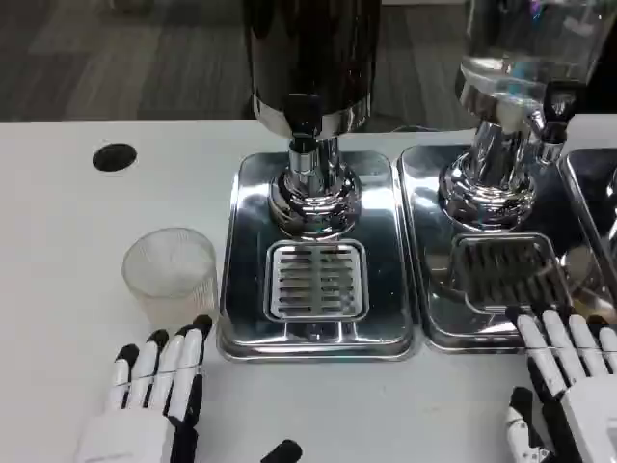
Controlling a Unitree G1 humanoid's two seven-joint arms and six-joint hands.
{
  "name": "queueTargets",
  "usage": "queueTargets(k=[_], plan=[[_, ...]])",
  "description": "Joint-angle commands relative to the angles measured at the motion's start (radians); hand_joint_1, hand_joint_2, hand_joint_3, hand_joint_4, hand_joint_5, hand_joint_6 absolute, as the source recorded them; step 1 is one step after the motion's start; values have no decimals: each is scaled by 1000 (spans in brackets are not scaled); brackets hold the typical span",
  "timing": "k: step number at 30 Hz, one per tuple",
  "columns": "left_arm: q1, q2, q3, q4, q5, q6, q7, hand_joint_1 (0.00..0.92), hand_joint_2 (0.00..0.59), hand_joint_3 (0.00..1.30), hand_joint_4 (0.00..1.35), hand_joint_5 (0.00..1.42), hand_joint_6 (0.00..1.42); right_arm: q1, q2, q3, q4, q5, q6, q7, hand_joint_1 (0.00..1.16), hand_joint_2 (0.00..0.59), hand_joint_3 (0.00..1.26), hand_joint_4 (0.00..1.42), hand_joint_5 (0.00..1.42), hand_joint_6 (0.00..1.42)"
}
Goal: Grasp the cup under the faucet to collect the drink, then remove the cup.
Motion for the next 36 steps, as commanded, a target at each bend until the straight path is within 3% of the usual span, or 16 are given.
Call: queueTargets(k=[1,23,33,36], plan=[[-2,5,-3,10,3,-15,13,0,116,0,0,27,0,6,-3,-6,-1,16,-7,-11,61,583,44,0,0,0],[12,8,9,25,-8,-58,58,0,116,5,0,49,0,24,-13,-7,-33,16,-1,0,68,582,53,0,0,0],[17,13,34,-13,-30,-114,68,0,115,47,0,70,4,67,-13,-21,-60,16,-1,-19,68,582,53,0,0,0],[7,27,57,-21,-80,-187,76,0,110,112,0,100,25,70,-15,-28,-61,22,-7,-22,68,582,53,0,0,0]])
